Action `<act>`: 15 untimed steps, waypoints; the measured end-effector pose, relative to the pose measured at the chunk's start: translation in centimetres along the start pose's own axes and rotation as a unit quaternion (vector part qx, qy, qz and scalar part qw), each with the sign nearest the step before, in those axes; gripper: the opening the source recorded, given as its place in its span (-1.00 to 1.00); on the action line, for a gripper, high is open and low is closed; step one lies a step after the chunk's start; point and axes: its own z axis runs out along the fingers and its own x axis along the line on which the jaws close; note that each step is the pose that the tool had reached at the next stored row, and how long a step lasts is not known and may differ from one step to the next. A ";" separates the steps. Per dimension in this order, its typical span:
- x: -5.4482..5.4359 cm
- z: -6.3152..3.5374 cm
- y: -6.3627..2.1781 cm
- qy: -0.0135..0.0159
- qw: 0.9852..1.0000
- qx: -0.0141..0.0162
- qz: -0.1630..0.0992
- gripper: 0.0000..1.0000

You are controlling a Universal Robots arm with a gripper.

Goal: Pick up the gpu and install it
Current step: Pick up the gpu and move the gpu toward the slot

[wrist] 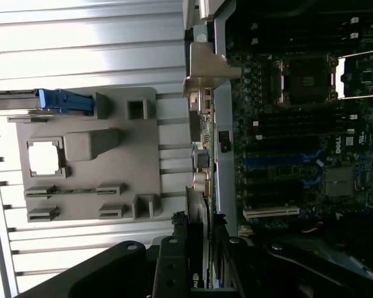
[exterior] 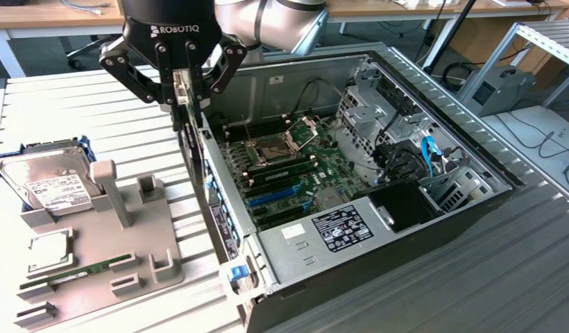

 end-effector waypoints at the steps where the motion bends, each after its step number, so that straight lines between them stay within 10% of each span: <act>1: -0.1 0.02 0.01 0.000 1.000 0.000 0.000 -0.47; 15: -1.4 0.28 0.14 0.000 1.000 0.001 0.000 -0.47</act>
